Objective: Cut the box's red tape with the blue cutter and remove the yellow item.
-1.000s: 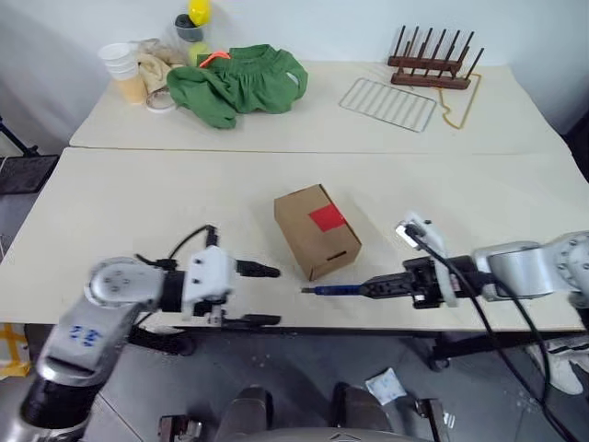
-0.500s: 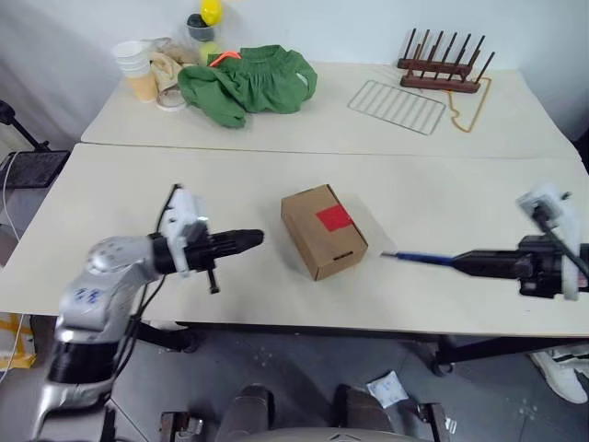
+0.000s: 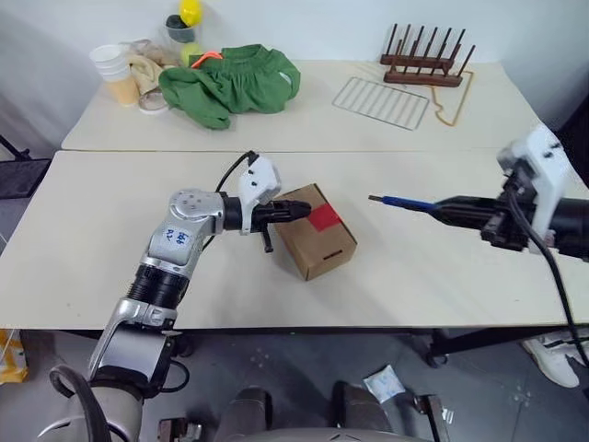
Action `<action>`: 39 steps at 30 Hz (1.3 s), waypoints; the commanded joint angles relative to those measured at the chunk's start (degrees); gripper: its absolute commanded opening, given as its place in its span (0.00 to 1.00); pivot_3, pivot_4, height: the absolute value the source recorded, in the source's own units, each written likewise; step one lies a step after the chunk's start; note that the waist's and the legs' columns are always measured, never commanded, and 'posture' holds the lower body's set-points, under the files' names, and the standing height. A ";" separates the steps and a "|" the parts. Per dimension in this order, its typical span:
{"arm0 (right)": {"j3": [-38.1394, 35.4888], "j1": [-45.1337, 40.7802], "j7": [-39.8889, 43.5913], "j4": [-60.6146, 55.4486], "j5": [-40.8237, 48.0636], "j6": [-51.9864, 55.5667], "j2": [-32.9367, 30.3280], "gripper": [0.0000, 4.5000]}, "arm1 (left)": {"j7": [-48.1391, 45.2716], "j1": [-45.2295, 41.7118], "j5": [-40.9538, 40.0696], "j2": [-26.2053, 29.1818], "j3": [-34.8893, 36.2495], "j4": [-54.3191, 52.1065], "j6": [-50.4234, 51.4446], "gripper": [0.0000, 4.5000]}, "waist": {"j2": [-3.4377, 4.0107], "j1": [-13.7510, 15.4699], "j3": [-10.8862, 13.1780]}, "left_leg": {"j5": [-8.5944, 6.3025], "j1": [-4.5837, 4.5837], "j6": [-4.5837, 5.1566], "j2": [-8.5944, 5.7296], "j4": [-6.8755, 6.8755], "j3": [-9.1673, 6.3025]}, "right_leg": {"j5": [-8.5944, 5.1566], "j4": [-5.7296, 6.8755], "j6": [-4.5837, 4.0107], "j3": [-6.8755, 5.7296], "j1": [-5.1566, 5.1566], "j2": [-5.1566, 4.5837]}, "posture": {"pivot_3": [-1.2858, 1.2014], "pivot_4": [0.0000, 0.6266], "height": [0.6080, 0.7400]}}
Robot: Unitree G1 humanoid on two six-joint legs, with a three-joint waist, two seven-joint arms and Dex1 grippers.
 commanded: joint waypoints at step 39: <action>4.75 -20.43 -24.34 2.78 -5.92 21.81 29.57 0.03 | 4.61 2.71 4.09 -2.32 -0.42 -8.91 11.69 0.00 | 0.01 -0.10 -0.01 | -0.01 0.00 0.01 -0.01 0.13 -0.01 | 0.03 0.33 0.05 0.08 -0.09 -0.01 | 0.52 0.24 1.00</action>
